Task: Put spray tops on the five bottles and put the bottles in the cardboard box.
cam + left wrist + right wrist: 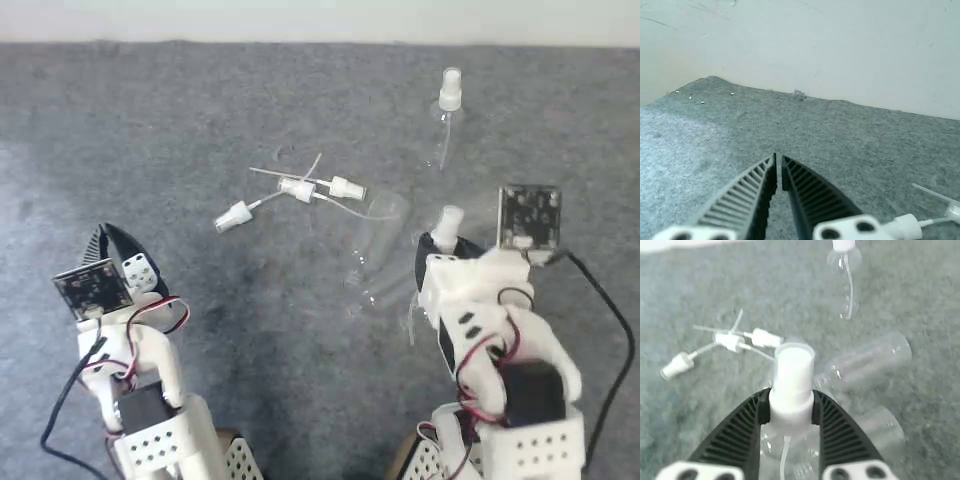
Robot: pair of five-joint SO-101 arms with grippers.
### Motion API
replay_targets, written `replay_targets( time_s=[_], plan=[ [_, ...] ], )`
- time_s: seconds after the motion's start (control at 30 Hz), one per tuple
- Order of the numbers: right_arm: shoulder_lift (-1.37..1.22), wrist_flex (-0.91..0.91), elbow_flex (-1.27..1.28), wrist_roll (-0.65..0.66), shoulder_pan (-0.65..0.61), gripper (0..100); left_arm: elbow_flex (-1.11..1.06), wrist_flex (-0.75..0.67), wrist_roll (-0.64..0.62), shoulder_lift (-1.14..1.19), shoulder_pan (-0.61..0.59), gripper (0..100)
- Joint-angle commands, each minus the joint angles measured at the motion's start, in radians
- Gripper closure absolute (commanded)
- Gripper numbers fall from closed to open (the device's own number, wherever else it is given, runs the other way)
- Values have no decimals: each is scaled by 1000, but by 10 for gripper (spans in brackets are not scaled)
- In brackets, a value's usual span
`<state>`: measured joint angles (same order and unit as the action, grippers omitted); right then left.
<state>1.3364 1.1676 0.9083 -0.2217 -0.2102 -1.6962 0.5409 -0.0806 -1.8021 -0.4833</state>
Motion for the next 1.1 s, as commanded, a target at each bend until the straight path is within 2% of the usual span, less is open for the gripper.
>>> replay_targets(
  time_s=[0.0,0.27,0.5,0.7,0.9,0.97,1.07],
  plan=[
    [107,-64,34,-14,13,992,12,-2,6,-18,-3,987],
    [260,-177,158,-18,13,992,12,-26,5,-18,-3,987],
    [360,-246,210,-238,142,993,13,-43,34,-18,94,987],
    [452,-288,267,-313,208,993,82,6,87,-15,247,987],
    [479,-406,361,-404,275,993,196,204,104,-14,463,987],
    [479,-421,373,-407,286,993,208,262,152,-14,551,984],
    [479,-421,373,-407,286,993,206,324,175,-12,647,923]
  ],
)
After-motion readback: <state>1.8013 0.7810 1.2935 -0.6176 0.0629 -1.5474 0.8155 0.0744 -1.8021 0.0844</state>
